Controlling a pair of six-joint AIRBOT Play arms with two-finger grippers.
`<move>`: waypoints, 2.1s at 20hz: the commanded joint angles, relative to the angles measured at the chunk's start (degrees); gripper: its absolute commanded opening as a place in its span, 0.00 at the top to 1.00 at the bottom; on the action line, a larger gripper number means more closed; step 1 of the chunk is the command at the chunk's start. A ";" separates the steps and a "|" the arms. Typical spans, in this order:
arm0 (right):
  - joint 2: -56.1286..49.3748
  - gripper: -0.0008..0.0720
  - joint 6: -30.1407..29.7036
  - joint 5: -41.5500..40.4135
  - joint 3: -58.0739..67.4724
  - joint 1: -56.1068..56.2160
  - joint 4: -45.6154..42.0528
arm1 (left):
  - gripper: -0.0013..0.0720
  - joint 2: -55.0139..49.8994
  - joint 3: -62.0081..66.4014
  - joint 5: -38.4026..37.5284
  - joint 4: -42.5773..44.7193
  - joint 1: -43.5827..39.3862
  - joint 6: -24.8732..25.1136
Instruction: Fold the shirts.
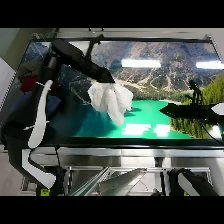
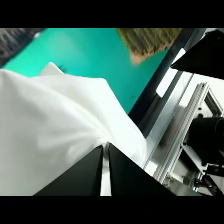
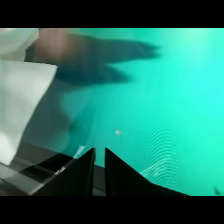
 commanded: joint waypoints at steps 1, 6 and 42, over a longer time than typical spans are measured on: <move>0.37 0.41 -0.81 2.05 0.11 0.04 -0.02 | 0.04 0.35 -3.85 -1.64 4.83 -5.01 -2.69; -2.29 0.32 -3.61 -0.39 0.11 0.07 0.00 | 0.04 0.70 -4.87 5.20 4.85 0.24 -6.40; -29.75 0.41 -25.40 -13.22 3.28 21.59 20.15 | 0.96 -7.50 -23.65 -18.91 7.21 13.73 1.49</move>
